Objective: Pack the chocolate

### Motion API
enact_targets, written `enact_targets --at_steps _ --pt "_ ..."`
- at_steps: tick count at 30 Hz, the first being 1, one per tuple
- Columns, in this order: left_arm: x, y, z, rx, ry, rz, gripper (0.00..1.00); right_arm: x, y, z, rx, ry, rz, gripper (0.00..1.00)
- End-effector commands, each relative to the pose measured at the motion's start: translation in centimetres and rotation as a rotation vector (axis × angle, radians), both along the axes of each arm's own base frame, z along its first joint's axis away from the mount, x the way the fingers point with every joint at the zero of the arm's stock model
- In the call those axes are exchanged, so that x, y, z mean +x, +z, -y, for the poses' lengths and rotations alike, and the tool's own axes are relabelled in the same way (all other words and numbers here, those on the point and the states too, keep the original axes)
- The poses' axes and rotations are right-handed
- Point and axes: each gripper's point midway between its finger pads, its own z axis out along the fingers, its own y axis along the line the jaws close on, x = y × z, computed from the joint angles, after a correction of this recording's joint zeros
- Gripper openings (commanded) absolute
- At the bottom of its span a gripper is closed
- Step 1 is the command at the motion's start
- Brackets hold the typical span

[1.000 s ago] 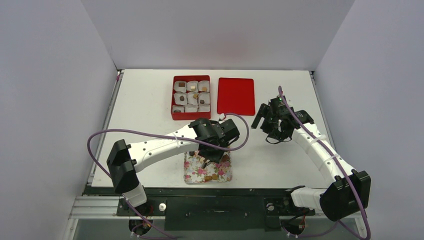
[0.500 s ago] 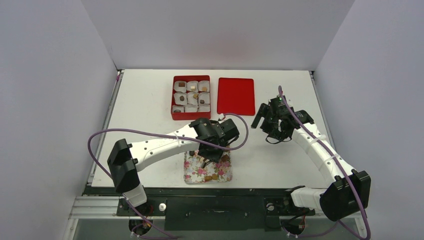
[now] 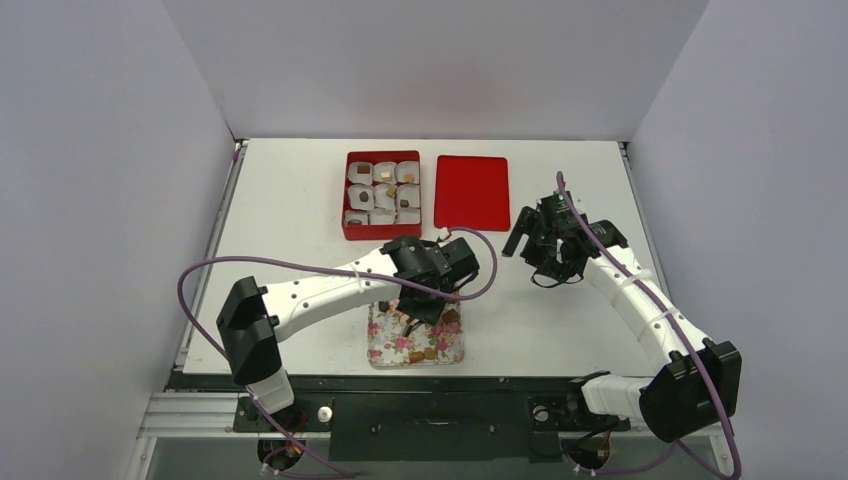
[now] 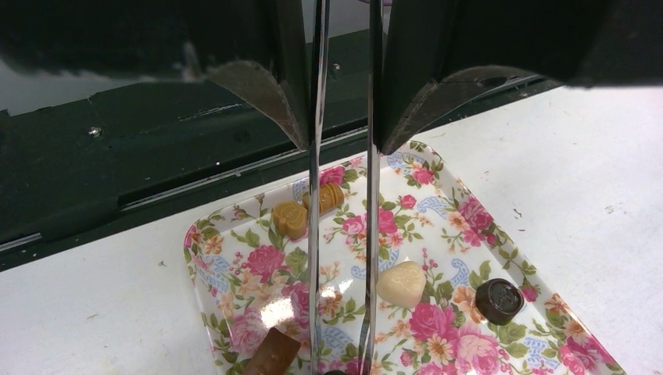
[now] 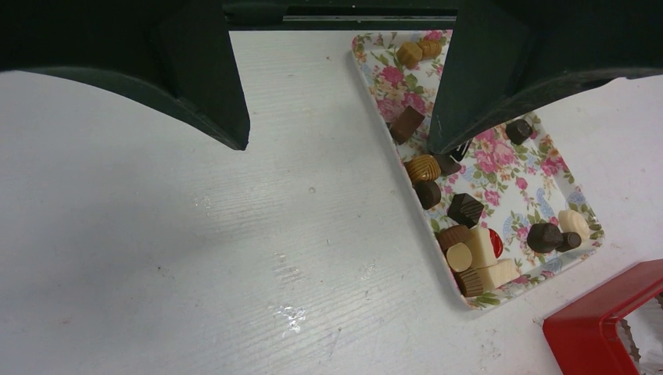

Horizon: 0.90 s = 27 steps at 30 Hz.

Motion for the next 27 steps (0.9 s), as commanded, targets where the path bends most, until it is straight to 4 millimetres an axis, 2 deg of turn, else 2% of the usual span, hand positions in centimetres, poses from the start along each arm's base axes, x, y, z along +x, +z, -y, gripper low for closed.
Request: enact_targets --at_steps 1,15,27 --pt "0.7 0.6 -0.1 -0.009 0.006 0.025 0.29 1.0 0.8 -0.2 0.006 0.001 0.041 0.81" --pt "0.8 3.7 -1.8 -0.018 0.036 0.070 0.28 1.0 0.5 -0.3 0.009 0.002 0.037 0.81" --pt "2.2 6.2 -2.2 -0.053 0.072 0.110 0.28 1.2 0.3 -0.5 0.013 0.008 0.030 0.81"
